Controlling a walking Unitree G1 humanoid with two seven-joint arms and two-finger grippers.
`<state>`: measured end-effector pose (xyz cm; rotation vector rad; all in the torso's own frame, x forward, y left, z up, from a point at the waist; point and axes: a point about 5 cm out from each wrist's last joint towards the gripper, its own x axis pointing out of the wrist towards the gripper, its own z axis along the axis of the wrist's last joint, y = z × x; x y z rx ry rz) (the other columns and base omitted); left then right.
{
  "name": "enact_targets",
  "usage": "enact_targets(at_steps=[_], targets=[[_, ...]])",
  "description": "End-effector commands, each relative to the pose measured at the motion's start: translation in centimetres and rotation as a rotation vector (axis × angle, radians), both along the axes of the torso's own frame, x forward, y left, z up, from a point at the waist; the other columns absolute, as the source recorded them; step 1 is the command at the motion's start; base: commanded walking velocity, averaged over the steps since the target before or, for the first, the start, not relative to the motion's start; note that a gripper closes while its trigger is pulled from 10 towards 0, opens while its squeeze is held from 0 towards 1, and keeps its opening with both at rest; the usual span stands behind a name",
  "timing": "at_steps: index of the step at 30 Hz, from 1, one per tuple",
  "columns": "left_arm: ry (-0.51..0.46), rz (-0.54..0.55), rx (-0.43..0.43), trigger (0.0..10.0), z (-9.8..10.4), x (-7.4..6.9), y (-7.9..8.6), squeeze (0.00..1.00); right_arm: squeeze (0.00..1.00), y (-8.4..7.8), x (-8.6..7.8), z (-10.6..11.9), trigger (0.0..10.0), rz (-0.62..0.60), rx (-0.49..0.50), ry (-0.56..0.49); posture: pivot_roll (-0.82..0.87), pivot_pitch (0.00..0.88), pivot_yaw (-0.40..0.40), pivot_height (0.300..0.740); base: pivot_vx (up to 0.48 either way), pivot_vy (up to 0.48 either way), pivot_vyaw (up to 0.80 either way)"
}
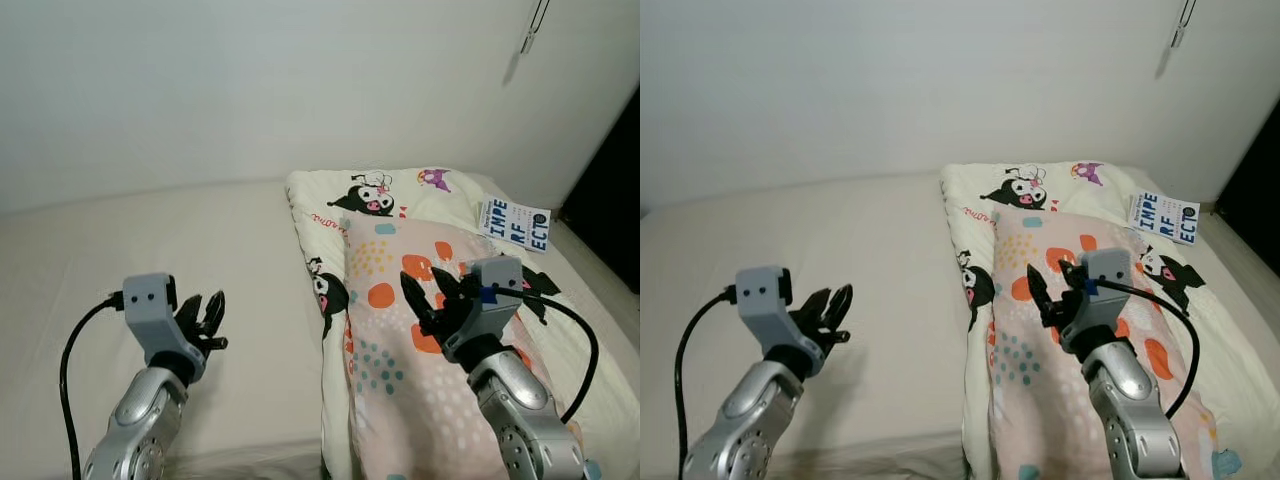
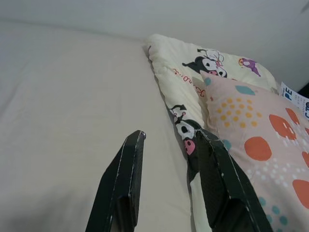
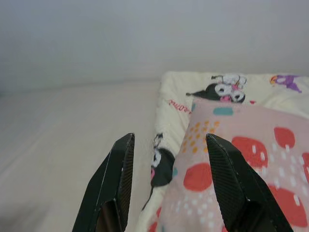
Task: Clean up the room
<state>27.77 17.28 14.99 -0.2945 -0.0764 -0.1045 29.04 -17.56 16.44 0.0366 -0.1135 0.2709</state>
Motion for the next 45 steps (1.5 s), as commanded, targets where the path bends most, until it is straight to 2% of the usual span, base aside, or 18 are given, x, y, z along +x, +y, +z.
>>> enact_targets(at_steps=[1,3,5,6,7,11,14,17,24,45], targets=[[0.08,-0.011,0.037,10.0,-2.6,-0.9,-0.3,0.0,0.0,1.0,-0.8,-4.0,10.0,0.001,-0.118,0.138,-0.03,0.146,0.022,0.74,0.0,0.0,0.0],[0.08,-0.011,0.037,10.0,-2.6,-0.9,-0.3,0.0,0.0,1.0,-0.8,-4.0,10.0,0.001,-0.118,0.138,-0.03,0.146,0.022,0.74,0.0,0.0,0.0],[0.131,-0.01,0.065,10.0,-4.3,-1.3,-0.3,0.0,0.0,1.3,-1.3,-6.2,10.0,-0.018,-0.195,0.195,-0.03,0.142,0.023,0.74,0.0,0.0,0.0],[0.131,-0.01,0.065,10.0,-4.3,-1.3,-0.3,0.0,0.0,1.3,-1.3,-6.2,10.0,-0.018,-0.195,0.195,-0.03,0.142,0.023,0.74,0.0,0.0,0.0],[0.159,-0.004,0.084,10.0,-5.2,-1.6,-0.3,0.0,0.0,1.3,-1.5,-7.2,10.0,-0.036,-0.211,0.22,-0.03,0.14,0.023,0.74,0.0,0.0,0.0],[0.21,0.002,0.124,10.0,-6.6,-1.9,-0.4,0.0,0.0,1.4,-1.9,-8.7,10.0,-0.08,-0.187,0.26,-0.03,0.134,0.021,0.74,0.0,0.0,0.0],[0.23,0.021,0.145,10.0,-7.1,-1.9,-0.3,0.0,0.0,1.5,-1.9,-9.0,10.0,-0.09,-0.161,0.272,-0.03,0.134,0.02,0.74,0.0,0.0,0.0],[0.265,0.003,0.205,10.0,-8.1,-2.0,-0.6,0.0,0.0,2.0,-1.8,-9.5,10.0,-0.094,-0.148,0.29,-0.03,0.131,0.022,0.74,0.0,0.0,0.0],[0.27,0.012,0.249,10.0,-8.8,-1.8,-0.9,0.0,0.0,2.7,-1.6,-9.9,10.0,-0.095,-0.158,0.269,-0.03,0.125,0.021,0.74,0.0,0.0,0.0],[0.226,-0.008,0.244,10.0,-8.8,-1.9,-1.5,0.0,0.0,2.6,-1.6,-10.4,10.0,-0.099,-0.169,0.241,-0.04,0.141,0.018,0.74,0.0,0.0,0.0]])
